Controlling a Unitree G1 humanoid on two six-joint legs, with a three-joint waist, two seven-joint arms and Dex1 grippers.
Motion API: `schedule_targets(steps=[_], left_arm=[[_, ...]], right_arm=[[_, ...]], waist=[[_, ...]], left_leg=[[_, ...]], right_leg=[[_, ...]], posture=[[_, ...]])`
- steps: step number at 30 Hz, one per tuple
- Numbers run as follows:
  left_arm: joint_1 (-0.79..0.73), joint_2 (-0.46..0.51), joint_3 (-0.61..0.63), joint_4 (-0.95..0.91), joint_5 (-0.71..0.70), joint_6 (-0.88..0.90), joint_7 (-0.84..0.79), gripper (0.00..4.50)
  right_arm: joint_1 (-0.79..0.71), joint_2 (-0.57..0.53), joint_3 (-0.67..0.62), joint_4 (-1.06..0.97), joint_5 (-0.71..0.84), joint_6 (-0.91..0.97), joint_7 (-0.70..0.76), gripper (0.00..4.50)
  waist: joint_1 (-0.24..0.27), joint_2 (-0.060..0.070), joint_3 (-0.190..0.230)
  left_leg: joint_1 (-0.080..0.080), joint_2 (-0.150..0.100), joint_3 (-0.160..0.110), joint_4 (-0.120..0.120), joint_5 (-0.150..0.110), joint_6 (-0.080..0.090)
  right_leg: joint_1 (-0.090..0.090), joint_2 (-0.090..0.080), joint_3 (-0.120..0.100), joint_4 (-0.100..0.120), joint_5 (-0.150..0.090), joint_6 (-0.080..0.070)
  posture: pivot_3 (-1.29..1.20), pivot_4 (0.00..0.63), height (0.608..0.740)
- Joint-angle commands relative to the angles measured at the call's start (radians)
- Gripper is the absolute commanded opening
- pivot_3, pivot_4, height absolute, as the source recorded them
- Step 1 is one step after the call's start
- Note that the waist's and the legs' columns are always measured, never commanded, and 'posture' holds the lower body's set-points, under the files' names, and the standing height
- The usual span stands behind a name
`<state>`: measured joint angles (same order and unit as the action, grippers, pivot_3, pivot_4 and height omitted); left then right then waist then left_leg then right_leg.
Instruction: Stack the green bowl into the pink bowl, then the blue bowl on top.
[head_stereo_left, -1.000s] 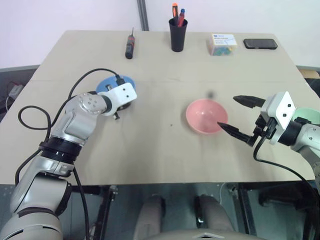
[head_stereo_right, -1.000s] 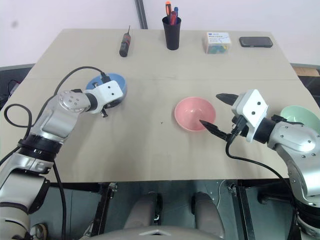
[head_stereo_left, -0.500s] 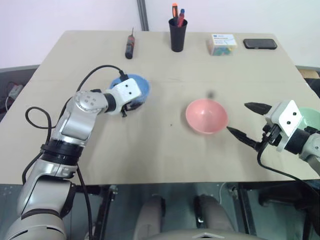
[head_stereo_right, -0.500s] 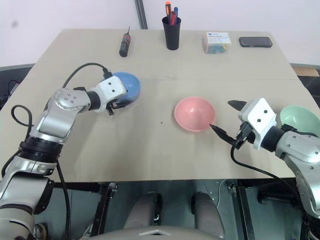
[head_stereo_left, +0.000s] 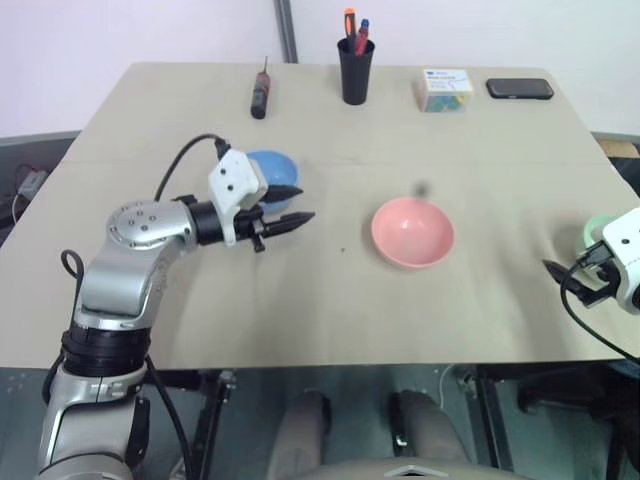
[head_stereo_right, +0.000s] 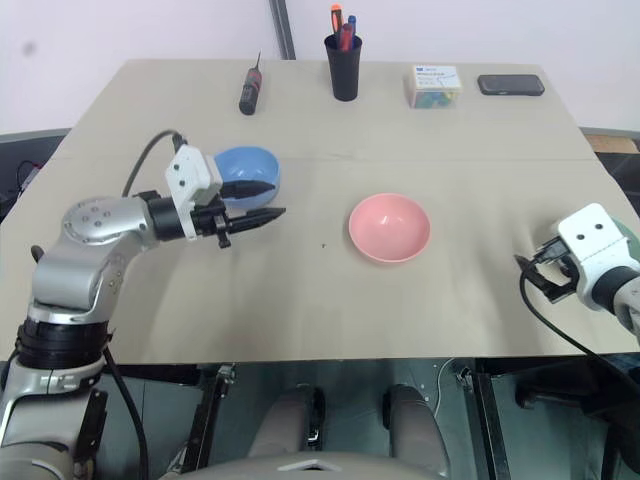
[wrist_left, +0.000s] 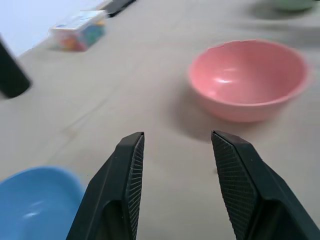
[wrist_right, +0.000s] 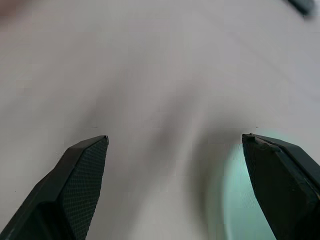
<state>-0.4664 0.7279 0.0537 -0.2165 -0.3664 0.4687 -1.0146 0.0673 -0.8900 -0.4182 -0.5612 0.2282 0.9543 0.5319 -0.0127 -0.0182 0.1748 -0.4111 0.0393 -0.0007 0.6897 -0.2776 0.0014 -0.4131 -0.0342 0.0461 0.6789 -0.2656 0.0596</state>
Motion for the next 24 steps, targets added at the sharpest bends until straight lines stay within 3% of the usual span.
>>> schedule_targets(steps=[1, 4, 9, 10, 13, 14, 21, 24], left_arm=[[-0.014, -0.013, 0.017, -0.035, -0.142, 0.009, -0.111, 2.25], [-0.015, -0.005, 0.033, -0.042, -0.247, 0.035, -0.2, 2.25], [-0.038, 0.002, 0.044, -0.041, -0.305, 0.064, -0.209, 4.43], [-0.04, -0.003, 0.046, -0.046, -0.309, 0.069, -0.194, 4.5], [-0.043, -0.009, 0.048, -0.064, -0.33, 0.082, -0.176, 4.5], [-0.039, -0.005, 0.045, -0.069, -0.329, 0.076, -0.178, 4.5], [-0.019, -0.006, 0.04, -0.087, -0.312, 0.044, -0.161, 4.5], [-0.016, -0.01, 0.037, -0.087, -0.302, 0.032, -0.145, 4.5]], right_arm=[[-0.075, -0.016, 0.012, 0.05, -0.019, 0.114, -0.051, 4.5], [-0.108, -0.023, 0.036, 0.11, -0.02, 0.132, -0.049, 4.5], [-0.137, -0.039, 0.061, 0.207, -0.03, 0.096, -0.038, 4.5], [-0.136, -0.038, 0.063, 0.214, -0.032, 0.089, -0.037, 4.09], [-0.14, -0.032, 0.072, 0.225, -0.031, 0.075, -0.034, 3.43], [-0.141, -0.031, 0.073, 0.226, -0.03, 0.073, -0.032, 2.83], [-0.148, -0.043, 0.09, 0.256, -0.043, 0.019, -0.023, 0.19], [-0.154, -0.062, 0.095, 0.253, -0.057, -0.038, -0.009, 0.08]], waist=[[0.0, 0.0, 0.0], [-0.001, 0.0, 0.0], [0.001, 0.0, 0.0], [0.001, 0.0, 0.0], [0.0, 0.0, 0.0], [0.0, 0.0, 0.0], [0.0, 0.0, 0.0], [0.0, 0.0, 0.0]], left_leg=[[0.001, 0.0, 0.0, 0.0, 0.0, 0.0], [0.002, 0.0, 0.001, 0.0, 0.0, 0.0], [0.0, 0.0, 0.0, 0.0, 0.0, 0.0], [0.0, 0.0, 0.0, 0.0, 0.0, 0.0], [0.0, 0.0, 0.0, 0.0, 0.0, 0.0], [0.0, 0.0, 0.0, 0.0, 0.0, 0.0], [0.0, 0.0, 0.0, 0.0, 0.0, 0.0], [0.0, 0.0, 0.0, 0.0, 0.0, 0.0]], right_leg=[[0.001, 0.0, 0.0, 0.0, 0.0, 0.0], [0.002, 0.0, 0.001, 0.0, 0.0, 0.0], [0.001, 0.0, 0.0, -0.002, 0.0, 0.0], [0.001, 0.0, 0.0, -0.002, 0.0, 0.0], [0.001, 0.0, 0.0, -0.002, 0.0, 0.0], [0.001, 0.0, 0.0, -0.002, 0.0, 0.0], [0.001, 0.0, 0.0, -0.002, 0.0, 0.0], [0.001, 0.0, 0.0, -0.002, 0.0, 0.0]], posture=[[0.0, 0.15, 0.74], [0.0, 0.15, 0.74], [0.0, 0.15, 0.74], [0.0, 0.15, 0.74], [0.0, 0.15, 0.74], [0.0, 0.15, 0.74], [0.0, 0.15, 0.74], [0.0, 0.15, 0.74]])
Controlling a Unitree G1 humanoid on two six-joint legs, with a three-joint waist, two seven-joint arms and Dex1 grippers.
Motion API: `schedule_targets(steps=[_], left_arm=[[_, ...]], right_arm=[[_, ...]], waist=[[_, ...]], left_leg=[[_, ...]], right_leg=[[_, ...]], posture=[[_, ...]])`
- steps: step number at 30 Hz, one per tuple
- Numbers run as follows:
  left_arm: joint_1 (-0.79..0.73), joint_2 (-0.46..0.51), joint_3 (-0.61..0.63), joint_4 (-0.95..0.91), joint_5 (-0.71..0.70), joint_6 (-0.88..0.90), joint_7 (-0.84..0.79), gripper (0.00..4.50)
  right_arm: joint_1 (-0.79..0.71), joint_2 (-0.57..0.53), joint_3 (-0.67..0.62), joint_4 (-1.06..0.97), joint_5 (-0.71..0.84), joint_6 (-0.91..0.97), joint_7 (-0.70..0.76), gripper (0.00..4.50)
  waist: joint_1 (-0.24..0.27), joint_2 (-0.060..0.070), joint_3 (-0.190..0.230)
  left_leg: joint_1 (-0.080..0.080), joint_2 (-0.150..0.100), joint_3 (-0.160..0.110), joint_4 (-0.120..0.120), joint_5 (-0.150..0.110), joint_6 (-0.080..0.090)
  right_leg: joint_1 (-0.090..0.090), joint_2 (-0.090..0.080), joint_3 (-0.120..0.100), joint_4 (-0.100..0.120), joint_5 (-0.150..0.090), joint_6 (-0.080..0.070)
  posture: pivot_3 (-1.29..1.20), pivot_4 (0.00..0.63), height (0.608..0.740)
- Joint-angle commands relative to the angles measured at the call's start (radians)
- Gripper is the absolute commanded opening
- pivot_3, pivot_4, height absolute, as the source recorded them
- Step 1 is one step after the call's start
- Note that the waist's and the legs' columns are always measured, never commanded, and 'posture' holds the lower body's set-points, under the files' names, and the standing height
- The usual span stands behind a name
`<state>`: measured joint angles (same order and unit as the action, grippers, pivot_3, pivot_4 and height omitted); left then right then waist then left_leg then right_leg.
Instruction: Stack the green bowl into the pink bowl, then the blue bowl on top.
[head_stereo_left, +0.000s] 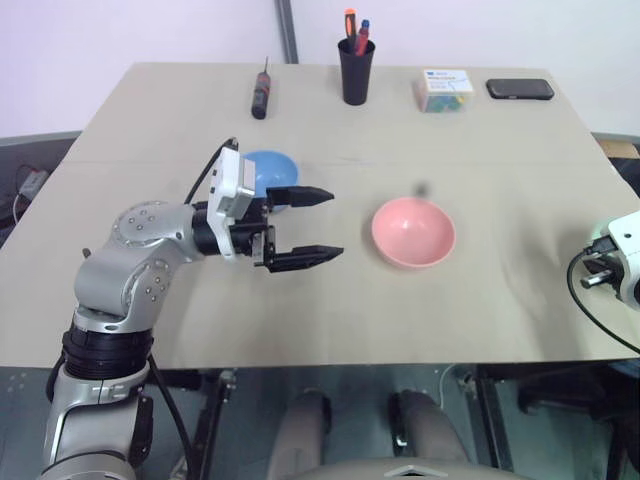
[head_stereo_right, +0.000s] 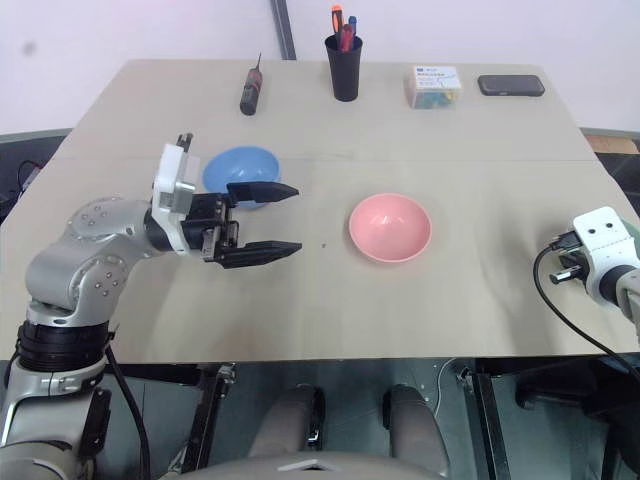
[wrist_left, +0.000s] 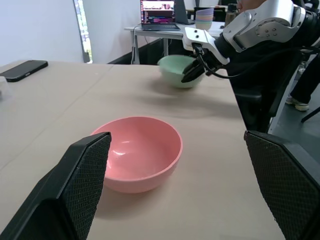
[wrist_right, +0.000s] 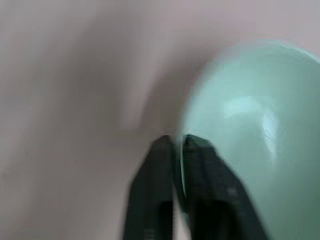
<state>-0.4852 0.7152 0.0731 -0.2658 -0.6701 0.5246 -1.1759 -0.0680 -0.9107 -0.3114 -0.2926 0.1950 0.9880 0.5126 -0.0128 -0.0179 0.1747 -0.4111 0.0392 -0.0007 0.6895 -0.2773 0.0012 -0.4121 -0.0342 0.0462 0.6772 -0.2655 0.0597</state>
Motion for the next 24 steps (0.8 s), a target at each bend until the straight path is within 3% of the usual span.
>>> schedule_targets(steps=[1, 4, 9, 13, 16, 20, 24], left_arm=[[0.009, -0.002, 0.016, -0.036, 0.021, -0.044, 0.029, 4.5], [0.033, -0.017, 0.027, -0.032, 0.035, -0.057, 0.078, 4.5], [0.064, -0.023, 0.027, -0.023, 0.072, -0.099, 0.107, 4.5], [0.091, -0.017, 0.037, -0.035, 0.063, -0.083, 0.123, 4.5], [0.1, -0.015, 0.04, -0.044, 0.065, -0.086, 0.132, 4.5], [0.121, 0.0, 0.056, -0.063, 0.066, -0.085, 0.148, 4.5], [0.147, 0.014, 0.063, -0.083, 0.072, -0.087, 0.156, 4.5]], right_arm=[[-0.02, -0.043, -0.014, -0.045, -0.009, -0.126, 0.046, 0.08], [-0.089, -0.011, -0.009, -0.215, 0.129, -0.227, 0.169, 0.08], [-0.339, 0.089, 0.118, -0.42, 0.369, -0.102, 0.184, 0.08], [-0.429, 0.129, 0.363, -0.442, 0.339, -0.073, 0.188, 0.08], [-0.424, 0.111, 0.446, -0.396, 0.297, -0.099, 0.211, 0.08], [-0.394, 0.068, 0.509, -0.317, 0.218, -0.157, 0.238, 1.22], [-0.404, 0.064, 0.513, -0.29, 0.196, -0.178, 0.254, 3.16]], waist=[[0.0, 0.0, 0.0], [-0.008, 0.001, 0.0], [-0.005, 0.001, 0.0], [0.004, 0.0, 0.0], [0.014, 0.0, 0.0], [0.014, 0.0, 0.0], [0.004, 0.0, 0.0]], left_leg=[[0.0, 0.0, 0.0, 0.0, 0.0, 0.0], [0.0, 0.0, 0.0, 0.0, 0.0, 0.0], [0.001, 0.002, -0.003, 0.0, 0.0, 0.0], [-0.002, 0.0, -0.004, 0.0, 0.0, 0.0], [-0.004, -0.001, -0.004, 0.0, 0.0, 0.0], [-0.003, -0.001, -0.004, 0.0, 0.0, 0.0], [-0.003, 0.0, -0.004, 0.0, 0.0, 0.0]], right_leg=[[0.0, 0.0, 0.0, 0.0, 0.0, 0.0], [0.0, 0.0, 0.0, 0.0, 0.0, 0.0], [0.0, 0.001, 0.0, 0.001, 0.0, 0.0], [0.0, -0.001, -0.003, -0.001, 0.0, 0.0], [0.0, -0.002, -0.004, -0.003, 0.0, 0.0], [0.0, -0.002, -0.004, -0.004, 0.0, 0.0], [-0.001, -0.001, -0.004, -0.003, 0.0, 0.0]], posture=[[0.0, 0.15, 0.74], [0.0, 0.15, 0.74], [0.0, 0.15, 0.74], [0.0, 0.15, 0.74], [0.0, 0.15, 0.74], [0.0, 0.15, 0.74], [0.0, 0.15, 0.74]])
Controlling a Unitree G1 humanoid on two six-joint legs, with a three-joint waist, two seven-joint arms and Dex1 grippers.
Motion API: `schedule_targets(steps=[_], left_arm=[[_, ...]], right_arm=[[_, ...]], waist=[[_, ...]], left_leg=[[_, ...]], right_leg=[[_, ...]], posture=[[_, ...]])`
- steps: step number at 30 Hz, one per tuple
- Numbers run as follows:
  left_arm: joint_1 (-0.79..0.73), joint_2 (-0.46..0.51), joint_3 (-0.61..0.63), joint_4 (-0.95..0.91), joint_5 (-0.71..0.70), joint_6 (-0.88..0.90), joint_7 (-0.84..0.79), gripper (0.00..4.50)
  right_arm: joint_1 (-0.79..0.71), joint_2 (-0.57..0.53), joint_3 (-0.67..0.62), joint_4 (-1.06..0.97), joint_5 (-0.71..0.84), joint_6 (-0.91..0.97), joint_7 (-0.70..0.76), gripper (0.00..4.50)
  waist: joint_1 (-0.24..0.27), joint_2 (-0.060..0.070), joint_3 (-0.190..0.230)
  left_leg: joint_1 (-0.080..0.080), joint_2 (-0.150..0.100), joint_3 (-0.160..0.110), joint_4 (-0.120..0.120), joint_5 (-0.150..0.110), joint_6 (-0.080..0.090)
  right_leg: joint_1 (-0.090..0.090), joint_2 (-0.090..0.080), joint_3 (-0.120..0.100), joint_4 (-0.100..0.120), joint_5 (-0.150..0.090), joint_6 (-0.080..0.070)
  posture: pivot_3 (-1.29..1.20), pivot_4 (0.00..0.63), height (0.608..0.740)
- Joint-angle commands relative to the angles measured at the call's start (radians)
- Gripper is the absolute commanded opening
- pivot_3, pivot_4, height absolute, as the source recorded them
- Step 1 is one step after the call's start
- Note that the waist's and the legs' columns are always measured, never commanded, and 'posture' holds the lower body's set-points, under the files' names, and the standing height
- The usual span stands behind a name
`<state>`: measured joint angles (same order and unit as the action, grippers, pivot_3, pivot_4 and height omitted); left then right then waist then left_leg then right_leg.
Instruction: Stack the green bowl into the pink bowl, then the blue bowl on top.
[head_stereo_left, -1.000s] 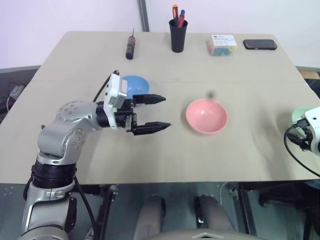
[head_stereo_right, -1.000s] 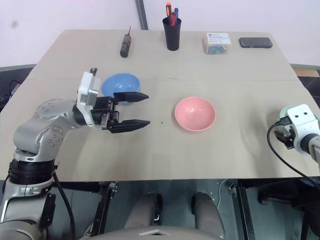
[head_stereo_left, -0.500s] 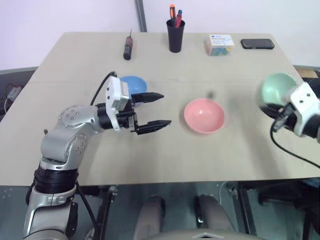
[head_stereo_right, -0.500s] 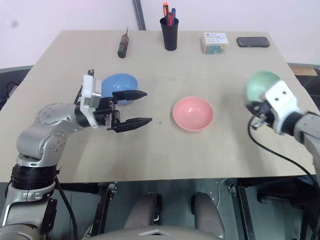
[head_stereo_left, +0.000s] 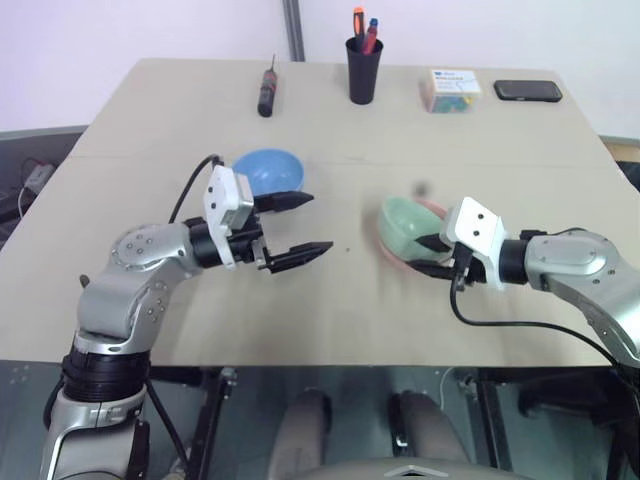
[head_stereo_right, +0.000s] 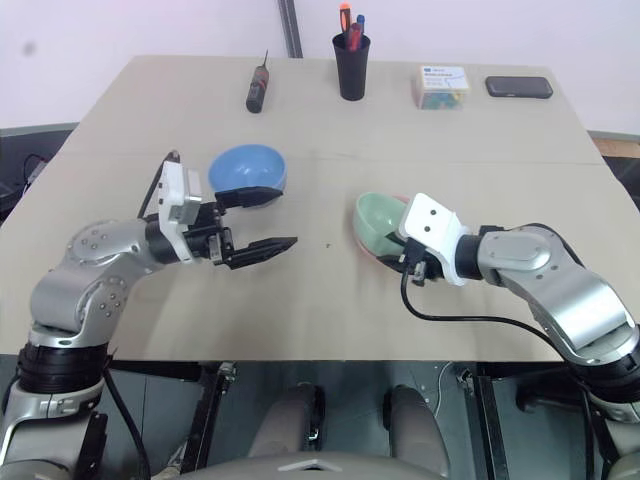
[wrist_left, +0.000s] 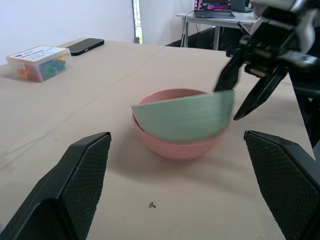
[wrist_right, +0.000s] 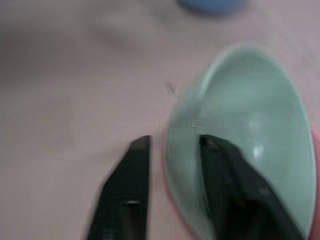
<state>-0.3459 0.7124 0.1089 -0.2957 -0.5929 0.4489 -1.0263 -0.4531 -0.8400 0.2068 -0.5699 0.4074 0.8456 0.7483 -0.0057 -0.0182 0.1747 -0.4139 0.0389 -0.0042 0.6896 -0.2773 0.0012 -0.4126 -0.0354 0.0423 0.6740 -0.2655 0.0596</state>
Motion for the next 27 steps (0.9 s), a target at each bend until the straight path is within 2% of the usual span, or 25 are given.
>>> schedule_targets(steps=[1, 3, 12, 17, 22, 27], left_arm=[[0.01, 0.018, 0.029, -0.055, -0.007, -0.01, 0.01, 4.5], [0.012, 0.022, 0.029, -0.053, 0.006, -0.017, 0.018, 4.5], [0.0, 0.015, 0.015, -0.017, 0.05, -0.049, 0.04, 4.5], [-0.014, 0.012, 0.011, -0.01, 0.051, -0.048, 0.038, 4.5], [-0.022, 0.014, 0.013, -0.01, 0.052, -0.045, 0.038, 4.5], [-0.014, 0.021, 0.022, -0.014, 0.055, -0.041, 0.043, 4.5]], right_arm=[[-0.027, -0.002, -0.009, -0.008, -0.019, -0.037, 0.021, 3.55], [-0.048, 0.014, -0.044, -0.022, -0.002, -0.02, 0.012, 4.48], [-0.043, 0.127, -0.14, -0.06, 0.01, 0.003, -0.12, 4.48], [-0.049, 0.193, -0.038, 0.0, -0.049, -0.058, -0.144, 4.48], [-0.052, 0.226, 0.064, 0.119, -0.197, -0.167, -0.181, 4.48], [-0.05, 0.235, 0.035, 0.103, -0.203, -0.179, -0.168, 4.48]], waist=[[-0.005, 0.0, 0.0], [-0.008, 0.0, 0.0], [-0.005, 0.0, 0.0], [-0.007, 0.0, 0.0], [-0.007, 0.0, 0.0], [-0.007, 0.0, 0.0]], left_leg=[[0.0, 0.0, 0.0, 0.0, 0.0, 0.0], [0.001, 0.0, 0.0, 0.0, 0.0, 0.0], [0.0, 0.0, 0.0, 0.0, 0.0, 0.0], [0.001, 0.0, 0.0, 0.0, 0.0, 0.0], [0.001, 0.0, 0.001, 0.0, 0.0, 0.0], [0.0, 0.0, 0.001, 0.0, 0.0, 0.0]], right_leg=[[0.0, 0.0, 0.0, 0.0, 0.0, 0.0], [0.0, 0.0, 0.001, 0.001, 0.0, 0.0], [0.0, 0.0, 0.001, 0.002, 0.0, 0.0], [0.0, 0.0, 0.0, 0.002, 0.0, 0.0], [-0.001, 0.0, 0.001, 0.002, 0.0, 0.0], [-0.001, 0.0, 0.001, 0.002, 0.0, 0.0]], posture=[[0.0, 0.15, 0.74], [0.0, 0.15, 0.74], [0.0, 0.15, 0.74], [0.0, 0.15, 0.74], [0.0, 0.15, 0.74], [0.0, 0.15, 0.74]])
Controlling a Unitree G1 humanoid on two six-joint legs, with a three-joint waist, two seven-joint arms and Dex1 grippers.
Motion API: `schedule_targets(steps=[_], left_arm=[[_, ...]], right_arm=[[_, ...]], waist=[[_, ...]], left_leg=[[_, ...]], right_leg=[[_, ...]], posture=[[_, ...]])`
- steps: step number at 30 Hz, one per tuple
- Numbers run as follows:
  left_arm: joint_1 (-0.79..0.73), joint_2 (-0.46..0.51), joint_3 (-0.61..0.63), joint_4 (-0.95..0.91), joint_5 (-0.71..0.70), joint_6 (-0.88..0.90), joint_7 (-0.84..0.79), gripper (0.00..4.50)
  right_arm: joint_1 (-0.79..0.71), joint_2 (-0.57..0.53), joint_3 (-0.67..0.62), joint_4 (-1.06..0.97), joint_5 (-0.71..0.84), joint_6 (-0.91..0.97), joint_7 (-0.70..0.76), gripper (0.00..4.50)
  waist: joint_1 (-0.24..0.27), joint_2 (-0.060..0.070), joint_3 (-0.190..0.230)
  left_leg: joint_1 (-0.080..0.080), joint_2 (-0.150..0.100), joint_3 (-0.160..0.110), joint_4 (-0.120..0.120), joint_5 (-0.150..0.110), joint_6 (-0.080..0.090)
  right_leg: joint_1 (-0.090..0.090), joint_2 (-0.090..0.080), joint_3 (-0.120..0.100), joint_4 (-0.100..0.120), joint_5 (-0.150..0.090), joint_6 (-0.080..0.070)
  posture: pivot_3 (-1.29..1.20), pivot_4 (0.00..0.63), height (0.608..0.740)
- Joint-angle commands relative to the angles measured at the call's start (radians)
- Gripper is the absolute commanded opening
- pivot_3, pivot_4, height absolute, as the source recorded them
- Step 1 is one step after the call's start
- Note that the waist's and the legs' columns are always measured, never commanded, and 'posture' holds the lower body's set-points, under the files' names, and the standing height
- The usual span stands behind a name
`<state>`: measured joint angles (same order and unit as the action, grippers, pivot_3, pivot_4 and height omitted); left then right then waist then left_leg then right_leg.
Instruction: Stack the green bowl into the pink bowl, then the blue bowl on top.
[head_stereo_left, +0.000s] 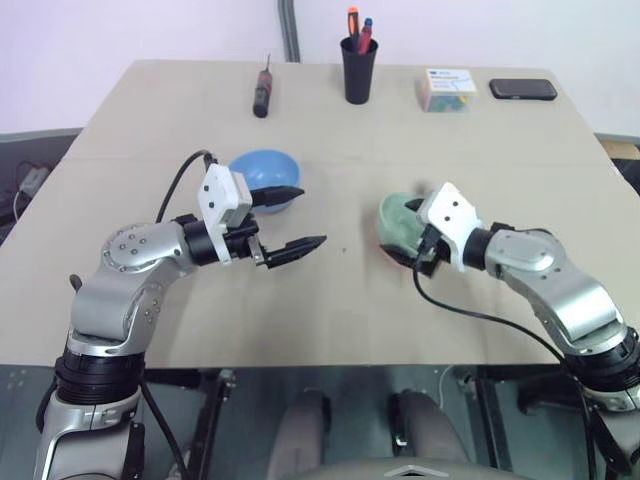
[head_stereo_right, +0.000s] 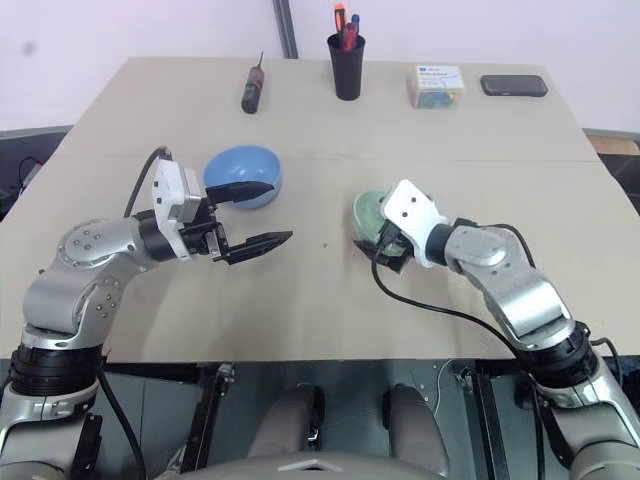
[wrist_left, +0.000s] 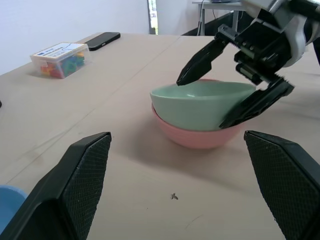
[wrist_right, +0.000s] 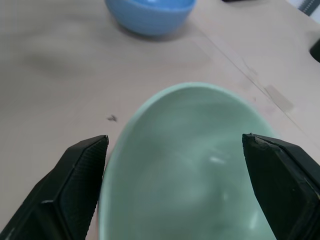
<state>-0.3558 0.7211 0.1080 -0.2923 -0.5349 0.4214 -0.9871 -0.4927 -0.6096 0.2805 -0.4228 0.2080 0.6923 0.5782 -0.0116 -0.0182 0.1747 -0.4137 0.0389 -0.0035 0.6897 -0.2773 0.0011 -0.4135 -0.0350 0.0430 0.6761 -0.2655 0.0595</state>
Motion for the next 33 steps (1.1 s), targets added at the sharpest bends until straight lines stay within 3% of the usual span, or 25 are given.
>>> schedule_targets(steps=[1, 7, 11, 20, 25, 30, 33], left_arm=[[-0.004, 0.011, 0.021, -0.016, 0.003, -0.015, 0.009, 4.5], [-0.007, 0.007, 0.007, -0.013, 0.031, -0.021, 0.031, 4.5], [-0.016, 0.02, 0.011, 0.006, 0.079, -0.028, 0.061, 4.5], [-0.07, 0.099, -0.094, 0.047, 0.386, 0.023, 0.234, 4.5], [-0.16, 0.155, -0.233, 0.16, 0.585, -0.009, 0.255, 4.5], [-0.26, 0.134, -0.342, 0.308, 0.707, -0.08, 0.243, 4.5], [-0.321, 0.105, -0.395, 0.401, 0.744, -0.148, 0.207, 3.74]], right_arm=[[-0.009, 0.006, -0.049, -0.046, -0.004, -0.025, 0.001, 4.48], [0.004, 0.018, -0.057, -0.041, -0.033, -0.06, -0.004, 4.48], [0.032, 0.063, -0.161, -0.147, 0.117, -0.042, 0.042, 4.48], [0.179, -0.01, -0.375, -0.331, 0.384, 0.047, 0.113, 4.48], [0.249, -0.063, -0.443, -0.348, 0.39, 0.031, 0.101, 4.48], [0.276, -0.083, -0.457, -0.363, 0.381, 0.025, 0.067, 4.48], [0.302, -0.089, -0.471, -0.394, 0.38, 0.032, 0.039, 4.5]], waist=[[-0.001, 0.0, 0.0], [-0.001, 0.0, 0.0], [-0.001, 0.0, 0.0], [0.001, 0.0, 0.0], [0.0, 0.0, 0.0], [0.001, 0.0, 0.0], [0.002, 0.0, 0.0]], left_leg=[[0.0, 0.0, 0.0, 0.0, 0.0, 0.0], [0.0, 0.0, 0.0, 0.0, 0.0, 0.0], [0.0, 0.0, 0.0, 0.0, 0.0, 0.0], [0.0, 0.0, -0.001, 0.0, 0.0, 0.0], [0.001, 0.0, 0.0, 0.0, 0.0, 0.0], [0.0, 0.0, 0.0, 0.0, 0.0, 0.0], [0.0, 0.0, 0.0, 0.0, 0.0, 0.0]], right_leg=[[0.0, 0.0, 0.0, 0.0, 0.0, 0.0], [0.0, 0.0, 0.0, 0.0, 0.0, 0.0], [0.0, 0.0, 0.0, 0.0, 0.0, 0.0], [0.001, 0.0, 0.0, 0.0, 0.0, 0.0], [0.001, 0.001, 0.0, 0.001, 0.0, 0.0], [0.0, 0.001, 0.0, 0.001, 0.0, 0.0], [0.0, 0.001, 0.0, 0.001, 0.0, 0.0]], posture=[[0.0, 0.15, 0.74], [0.0, 0.15, 0.74], [0.0, 0.15, 0.74], [0.0, 0.15, 0.74], [0.0, 0.15, 0.74], [0.0, 0.15, 0.74], [0.0, 0.15, 0.74]])
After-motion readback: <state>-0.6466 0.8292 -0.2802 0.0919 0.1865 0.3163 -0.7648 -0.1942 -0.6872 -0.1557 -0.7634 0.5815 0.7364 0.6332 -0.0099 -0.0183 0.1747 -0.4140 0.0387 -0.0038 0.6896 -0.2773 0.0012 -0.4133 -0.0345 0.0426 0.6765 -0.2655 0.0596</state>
